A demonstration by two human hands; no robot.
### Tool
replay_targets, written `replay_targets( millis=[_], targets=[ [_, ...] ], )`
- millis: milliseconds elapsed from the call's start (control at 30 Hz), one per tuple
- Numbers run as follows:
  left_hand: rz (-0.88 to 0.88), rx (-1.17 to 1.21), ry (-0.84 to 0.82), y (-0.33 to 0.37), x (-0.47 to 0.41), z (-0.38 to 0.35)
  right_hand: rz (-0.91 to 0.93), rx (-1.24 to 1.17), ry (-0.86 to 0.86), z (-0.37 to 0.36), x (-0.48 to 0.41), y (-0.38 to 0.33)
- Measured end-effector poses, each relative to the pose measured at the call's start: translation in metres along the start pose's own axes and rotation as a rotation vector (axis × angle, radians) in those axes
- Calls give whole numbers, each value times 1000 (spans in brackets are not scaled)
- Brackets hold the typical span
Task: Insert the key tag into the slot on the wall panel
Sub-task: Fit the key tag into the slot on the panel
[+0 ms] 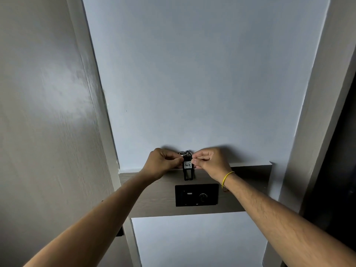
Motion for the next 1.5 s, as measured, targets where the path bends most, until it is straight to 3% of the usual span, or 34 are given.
replay_targets(
  millis=[867,1100,1500],
  targets=[
    [35,-36,7,5,4,1,46,157,80,-5,4,-1],
    [75,-203,192,8,24,-21,32,196,174,-16,30,-3],
    [106,-223,261,-17,52,-49,68,383,216,-37,53,34]
  ],
)
Point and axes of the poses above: each hand's wrist, its own x-axis away from the middle knuckle, its own z-axis out of the back of the hand, y = z × x, the point moved 3 cm from there along -x, towards the middle knuckle, and after that the axes turned 13 degrees about -y, right-handed, at the moved point
